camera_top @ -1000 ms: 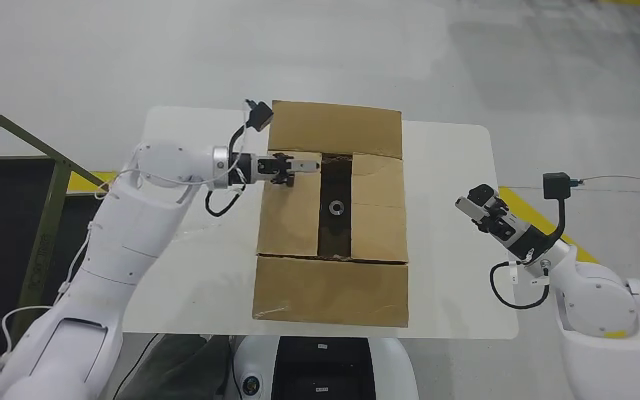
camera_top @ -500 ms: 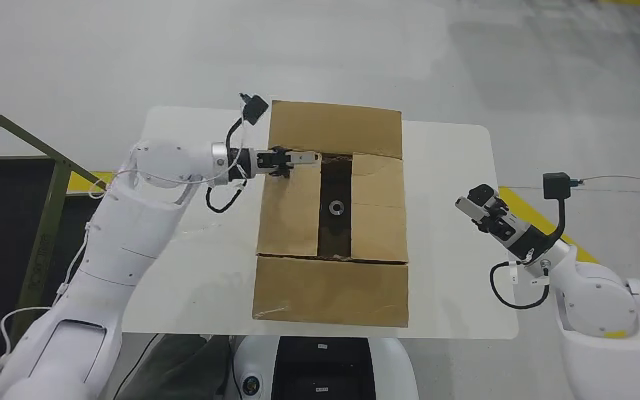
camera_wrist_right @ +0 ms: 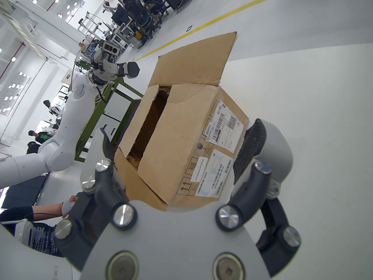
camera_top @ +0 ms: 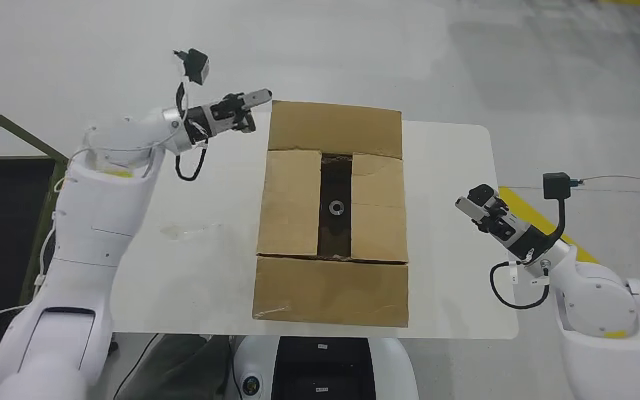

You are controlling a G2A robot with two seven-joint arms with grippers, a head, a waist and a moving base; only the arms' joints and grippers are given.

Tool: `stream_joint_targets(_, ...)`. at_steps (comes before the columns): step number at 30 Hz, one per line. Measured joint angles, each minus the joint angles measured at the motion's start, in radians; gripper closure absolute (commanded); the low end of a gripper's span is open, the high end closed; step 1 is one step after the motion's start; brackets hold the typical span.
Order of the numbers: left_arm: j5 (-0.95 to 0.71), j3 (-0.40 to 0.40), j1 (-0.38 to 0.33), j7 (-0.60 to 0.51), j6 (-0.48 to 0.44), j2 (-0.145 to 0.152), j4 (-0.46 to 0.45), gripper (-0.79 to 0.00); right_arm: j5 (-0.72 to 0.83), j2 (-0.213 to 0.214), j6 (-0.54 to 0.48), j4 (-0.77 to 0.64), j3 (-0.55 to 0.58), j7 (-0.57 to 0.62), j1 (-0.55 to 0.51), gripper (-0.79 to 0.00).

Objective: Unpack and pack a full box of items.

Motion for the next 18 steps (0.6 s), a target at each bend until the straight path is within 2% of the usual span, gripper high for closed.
stream_joint_targets(11, 0.147, 0.146, -0.121, 0.157, -0.006, -0.044, 0.125, -0.785, 0.000, 0.000, 0.000, 0.000, 0.000, 0.000, 0.000, -0.785)
stream_joint_targets(18, 0.143, 0.231, -0.170, 0.175, 0.041, -0.079, 0.197, -0.785, 0.000, 0.000, 0.000, 0.000, 0.000, 0.000, 0.000, -0.785)
